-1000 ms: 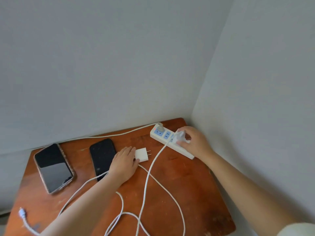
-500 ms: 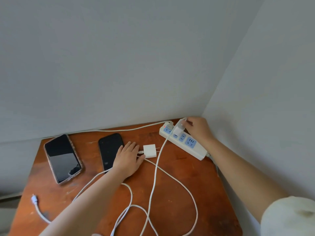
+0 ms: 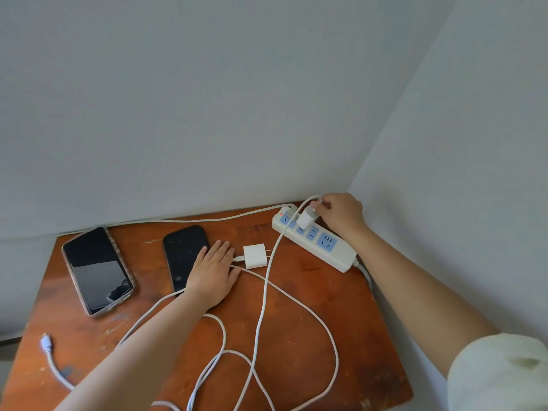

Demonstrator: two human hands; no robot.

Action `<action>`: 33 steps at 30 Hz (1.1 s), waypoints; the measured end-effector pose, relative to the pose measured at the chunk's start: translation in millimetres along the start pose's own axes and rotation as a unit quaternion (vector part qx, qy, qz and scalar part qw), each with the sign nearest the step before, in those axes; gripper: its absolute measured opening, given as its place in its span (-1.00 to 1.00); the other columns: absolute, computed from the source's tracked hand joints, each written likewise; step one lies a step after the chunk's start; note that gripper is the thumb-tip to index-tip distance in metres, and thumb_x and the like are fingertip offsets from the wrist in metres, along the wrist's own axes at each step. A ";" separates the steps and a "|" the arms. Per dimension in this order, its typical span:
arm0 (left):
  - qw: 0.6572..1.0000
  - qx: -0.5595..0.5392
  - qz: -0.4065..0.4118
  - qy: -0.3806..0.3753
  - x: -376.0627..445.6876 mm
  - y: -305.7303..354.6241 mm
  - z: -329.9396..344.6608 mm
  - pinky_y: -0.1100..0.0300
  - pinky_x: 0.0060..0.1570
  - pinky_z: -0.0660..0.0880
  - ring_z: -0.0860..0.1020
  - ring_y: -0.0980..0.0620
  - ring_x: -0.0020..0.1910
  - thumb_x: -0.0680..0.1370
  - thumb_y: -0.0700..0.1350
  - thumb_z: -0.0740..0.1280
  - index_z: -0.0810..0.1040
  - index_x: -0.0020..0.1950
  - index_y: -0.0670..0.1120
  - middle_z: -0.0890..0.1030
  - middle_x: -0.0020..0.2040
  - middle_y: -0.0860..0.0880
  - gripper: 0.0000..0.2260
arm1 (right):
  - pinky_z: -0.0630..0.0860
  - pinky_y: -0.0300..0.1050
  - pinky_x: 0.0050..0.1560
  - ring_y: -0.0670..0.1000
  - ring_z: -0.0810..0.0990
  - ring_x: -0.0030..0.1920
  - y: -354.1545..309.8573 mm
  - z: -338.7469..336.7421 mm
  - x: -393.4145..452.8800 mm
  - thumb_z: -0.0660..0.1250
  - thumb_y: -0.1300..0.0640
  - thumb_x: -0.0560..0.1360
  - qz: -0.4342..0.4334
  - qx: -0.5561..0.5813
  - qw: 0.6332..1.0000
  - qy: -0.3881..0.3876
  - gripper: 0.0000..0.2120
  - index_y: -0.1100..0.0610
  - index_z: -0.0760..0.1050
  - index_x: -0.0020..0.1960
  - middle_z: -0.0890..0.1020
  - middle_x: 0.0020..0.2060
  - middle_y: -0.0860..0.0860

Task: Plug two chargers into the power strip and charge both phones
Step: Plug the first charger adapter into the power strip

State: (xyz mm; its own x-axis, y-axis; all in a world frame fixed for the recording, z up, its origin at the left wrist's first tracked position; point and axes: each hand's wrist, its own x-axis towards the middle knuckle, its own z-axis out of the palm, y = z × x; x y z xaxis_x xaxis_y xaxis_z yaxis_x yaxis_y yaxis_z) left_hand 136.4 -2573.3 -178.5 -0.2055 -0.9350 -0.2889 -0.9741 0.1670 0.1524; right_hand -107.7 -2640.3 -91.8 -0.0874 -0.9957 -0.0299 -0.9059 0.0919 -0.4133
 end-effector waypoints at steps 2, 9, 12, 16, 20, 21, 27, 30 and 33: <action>1.000 0.002 0.000 0.004 0.3 0.0 1.8 0.07 0.43 -0.21 -0.08 0.01 0.50 0.59 0.11 -0.05 0.02 0.47 -0.05 0.03 0.52 -0.02 -0.52 | 0.37 0.02 0.04 0.20 0.54 -0.05 0.5 1.6 -2.1 0.20 0.04 0.55 -0.003 0.002 1.000 0.009 -0.67 0.26 0.56 -0.17 0.62 -0.25 0.18; 1.000 0.011 0.001 0.013 -1.0 -0.4 5.0 0.08 0.42 -0.23 -0.10 0.01 0.50 0.60 0.10 -0.05 0.02 0.47 -0.04 0.03 0.52 -0.01 -0.53 | 0.26 -0.02 -0.04 0.16 0.50 -0.04 -5.1 12.7 -11.2 0.16 0.04 0.56 -0.037 -0.056 0.996 0.065 -0.67 0.21 0.55 -0.22 0.62 -0.25 0.15; 1.000 0.016 0.002 0.024 -4.1 0.0 6.1 0.10 0.41 -0.25 -0.11 0.02 0.49 0.60 0.10 -0.06 0.01 0.47 -0.04 0.01 0.52 -0.01 -0.53 | 0.29 0.02 0.04 0.12 0.49 0.00 -6.0 16.6 -14.2 0.16 0.02 0.56 -0.047 -0.091 0.992 0.068 -0.68 0.20 0.57 -0.14 0.63 -0.16 0.13; 0.999 0.013 -0.005 0.037 -6.5 2.0 6.0 0.12 0.36 -0.29 -0.13 0.02 0.49 0.60 0.11 -0.08 0.00 0.47 -0.03 0.01 0.53 -0.01 -0.53 | 0.29 0.02 0.06 0.09 0.48 0.02 -7.5 18.5 -15.6 0.12 0.01 0.57 -0.043 -0.115 0.990 0.065 -0.67 0.19 0.57 -0.09 0.63 -0.09 0.11; 0.999 0.011 -0.005 0.044 -8.9 2.0 6.2 0.11 0.39 -0.28 -0.12 0.02 0.49 0.60 0.10 -0.09 0.01 0.47 -0.03 0.02 0.52 -0.01 -0.54 | 0.26 0.03 0.09 0.07 0.44 0.14 -10.6 21.2 -20.2 0.20 -0.05 0.53 -0.064 -0.142 0.987 0.043 -0.69 0.12 0.56 0.08 0.61 0.06 0.05; 0.999 0.010 -0.006 0.046 -9.2 1.9 6.4 0.11 0.39 -0.28 -0.12 0.03 0.49 0.60 0.10 -0.09 0.01 0.47 -0.03 0.02 0.52 -0.01 -0.54 | 0.25 0.03 0.10 0.06 0.42 0.17 -10.5 22.1 -21.7 0.22 -0.08 0.51 -0.065 -0.150 0.986 0.039 -0.68 0.11 0.55 0.11 0.60 0.09 0.03; 0.999 0.005 -0.007 0.052 -10.6 0.3 8.5 0.13 0.37 -0.30 -0.13 0.04 0.49 0.60 0.09 -0.09 0.00 0.47 -0.03 0.01 0.52 -0.01 -0.54 | 0.23 0.02 0.12 0.04 0.37 0.22 -11.9 20.4 -25.7 0.23 -0.12 0.50 -0.065 -0.171 0.983 0.033 -0.64 0.10 0.51 0.16 0.57 0.16 0.00; 0.998 0.001 -0.009 0.059 -9.6 0.3 10.0 0.14 0.38 -0.30 -0.13 0.05 0.49 0.60 0.09 -0.10 0.00 0.47 -0.04 0.01 0.52 0.00 -0.54 | 0.18 0.01 0.12 0.04 0.35 0.22 -11.0 22.3 -27.3 0.21 -0.10 0.51 -0.066 -0.173 0.982 0.038 -0.63 0.10 0.49 0.18 0.55 0.17 -0.02; 0.998 -0.006 -0.017 0.063 -9.2 -0.1 10.6 0.13 0.39 -0.30 -0.15 0.04 0.49 0.60 0.09 -0.10 -0.01 0.47 -0.04 0.00 0.52 0.00 -0.54 | 0.12 0.02 0.13 0.09 0.35 0.24 -11.5 32.2 -33.8 0.23 -0.02 0.52 -0.058 -0.148 0.985 0.071 -0.65 0.15 0.46 0.22 0.54 0.20 0.02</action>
State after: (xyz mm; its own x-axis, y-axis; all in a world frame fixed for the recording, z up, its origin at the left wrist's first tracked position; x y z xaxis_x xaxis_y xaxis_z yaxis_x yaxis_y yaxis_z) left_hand 137.3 -2561.4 -185.9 -0.1586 -0.9719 -0.1737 -0.9789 0.1318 0.1563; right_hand -81.0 -2608.1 -115.4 -0.0131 -0.9903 0.1382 -0.9926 -0.0038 -0.1214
